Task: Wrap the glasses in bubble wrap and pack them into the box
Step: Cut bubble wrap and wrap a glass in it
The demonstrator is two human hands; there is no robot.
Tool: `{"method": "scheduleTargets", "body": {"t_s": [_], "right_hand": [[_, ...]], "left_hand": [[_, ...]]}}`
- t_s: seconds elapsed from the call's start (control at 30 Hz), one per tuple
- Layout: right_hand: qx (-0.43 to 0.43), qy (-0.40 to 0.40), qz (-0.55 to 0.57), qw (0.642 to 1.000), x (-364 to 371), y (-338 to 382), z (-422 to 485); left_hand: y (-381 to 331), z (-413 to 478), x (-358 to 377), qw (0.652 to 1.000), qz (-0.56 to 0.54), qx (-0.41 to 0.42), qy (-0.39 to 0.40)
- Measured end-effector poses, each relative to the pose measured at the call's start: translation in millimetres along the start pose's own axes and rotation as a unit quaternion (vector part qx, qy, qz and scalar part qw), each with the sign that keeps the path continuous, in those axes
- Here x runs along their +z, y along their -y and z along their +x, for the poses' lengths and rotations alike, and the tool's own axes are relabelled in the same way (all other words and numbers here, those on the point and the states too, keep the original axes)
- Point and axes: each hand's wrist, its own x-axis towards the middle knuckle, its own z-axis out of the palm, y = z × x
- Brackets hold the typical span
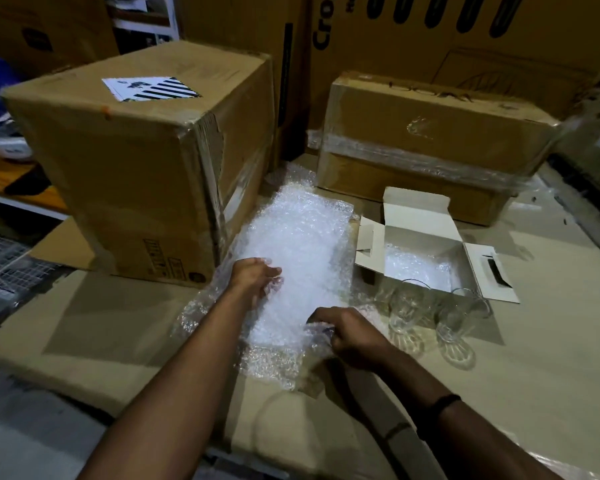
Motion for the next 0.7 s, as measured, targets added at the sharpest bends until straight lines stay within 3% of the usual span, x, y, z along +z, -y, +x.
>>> {"method": "scheduleTargets", "body": {"t_s": [0.23,0.4,0.53,0.7], "right_hand": [[-0.142,-0.116,-0.009,0.983,18.8,-27.5,-28.3],[-0.105,-0.119,-0.013,0.987,11.2,-20.5,-46.1],[-0.023,-0.025,-0.036,0.999,-8.6,-16.8,-64.5],[-0.021,-0.050,-0.034,0.998,-29.3,-12.9,-96.8]], "left_hand": [[-8.2,-11.5,1.9,0.994,-0.098,-0.002,0.051],[7.5,-22.0,2.4,0.969,-0.236,0.024,0.068],[26.2,-41.8,9.4,0.987,-0.146,0.051,0.035],[38.0,-85.7,18.4,0.986,-0.073,0.140,-0.061]]}}
